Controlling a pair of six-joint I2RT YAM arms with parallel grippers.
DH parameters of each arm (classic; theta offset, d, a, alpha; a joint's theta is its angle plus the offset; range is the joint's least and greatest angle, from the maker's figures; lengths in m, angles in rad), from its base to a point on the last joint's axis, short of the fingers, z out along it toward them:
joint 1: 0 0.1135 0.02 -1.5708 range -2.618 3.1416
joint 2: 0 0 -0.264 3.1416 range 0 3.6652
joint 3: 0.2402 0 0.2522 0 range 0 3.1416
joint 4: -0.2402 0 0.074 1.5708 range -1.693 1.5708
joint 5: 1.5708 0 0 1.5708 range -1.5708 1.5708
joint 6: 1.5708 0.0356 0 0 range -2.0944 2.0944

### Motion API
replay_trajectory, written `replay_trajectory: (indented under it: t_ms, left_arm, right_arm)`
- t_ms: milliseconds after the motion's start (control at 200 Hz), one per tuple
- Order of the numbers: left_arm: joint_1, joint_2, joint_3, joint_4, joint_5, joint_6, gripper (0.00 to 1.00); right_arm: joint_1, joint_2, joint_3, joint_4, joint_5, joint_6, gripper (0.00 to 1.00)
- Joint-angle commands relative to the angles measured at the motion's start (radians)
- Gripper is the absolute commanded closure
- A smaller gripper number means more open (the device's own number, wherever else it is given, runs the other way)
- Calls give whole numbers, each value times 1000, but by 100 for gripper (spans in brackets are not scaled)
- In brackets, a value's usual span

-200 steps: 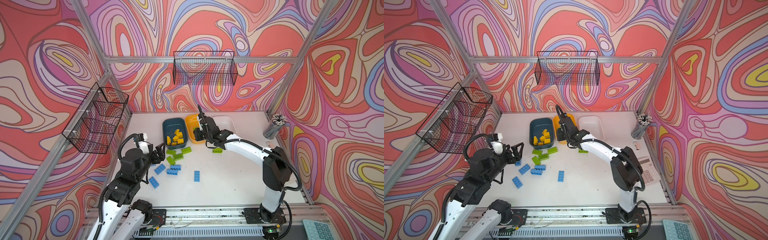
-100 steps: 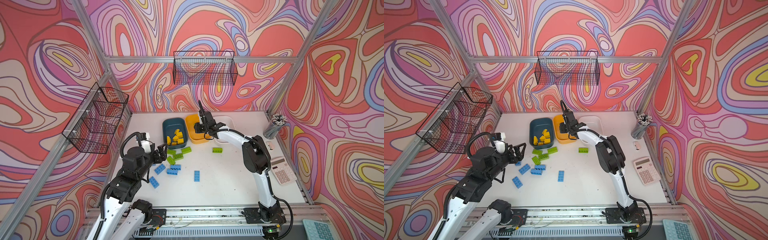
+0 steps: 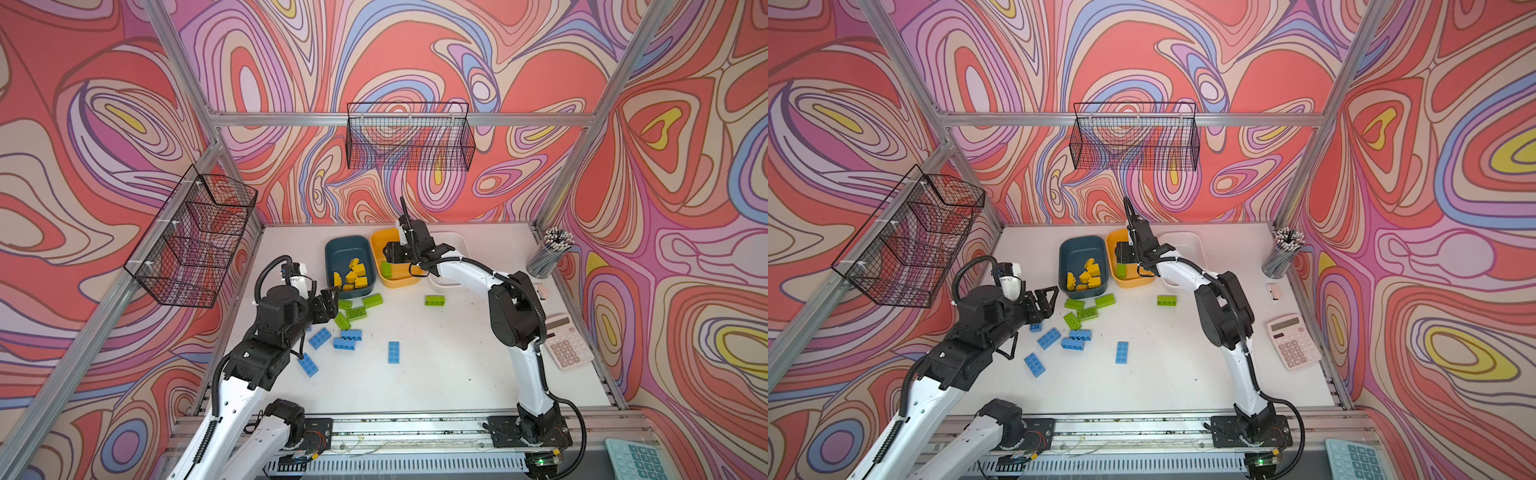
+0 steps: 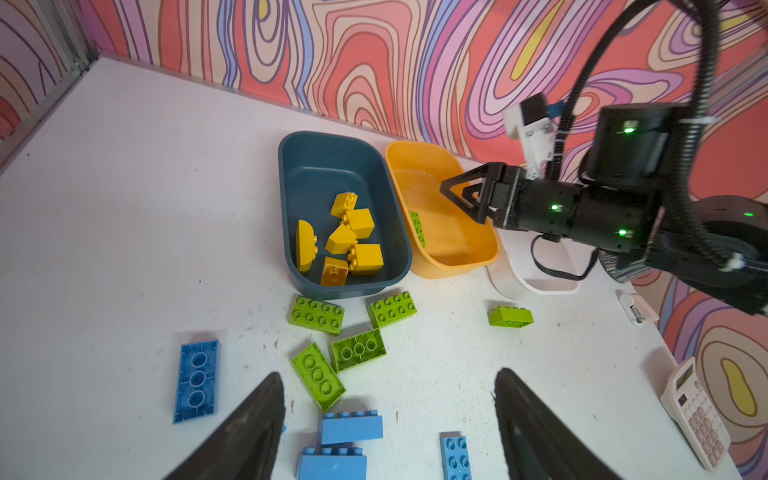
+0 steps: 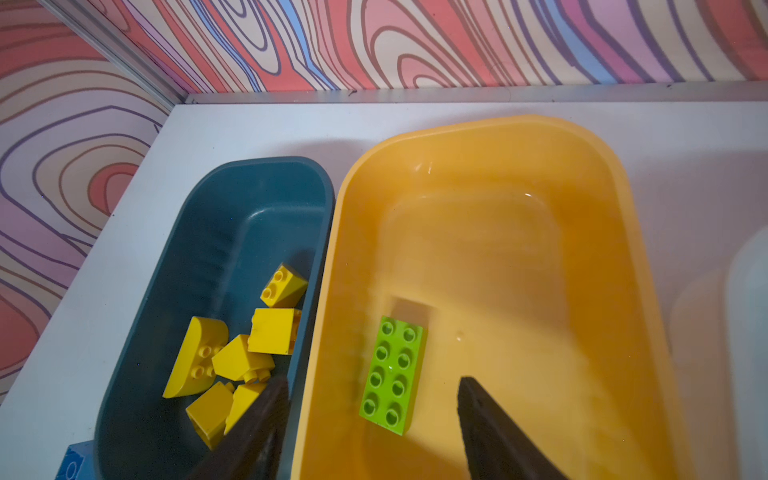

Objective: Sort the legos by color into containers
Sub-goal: 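Open the right gripper to drop the green brick while the left gripper reaches green bricks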

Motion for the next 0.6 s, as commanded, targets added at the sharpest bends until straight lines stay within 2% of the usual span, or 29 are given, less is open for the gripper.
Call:
replay_trajectory:
  t_ms: [0,90,255,476,596]
  left_arm:
    - [-20,65,8,-46,-5,-58,24]
    - [-52,149,-17,-46,-19,-98,26]
    - [-164,311,-21,-27,-139,-137,26]
    - [-185,530,22,-2,-136,-173,26]
    - [-190,628,36,13,-143,-172,25]
  right_arm:
    - [-6,-136,-85,64,-16,-13,32]
    - [-8,-232,-198,111,-20,-15,31]
    - [-17,-429,-423,187,-6,-14,30]
    - [-18,-663,-713,270,70,5,29]
    - [-20,-772,-893,361,143,23,22]
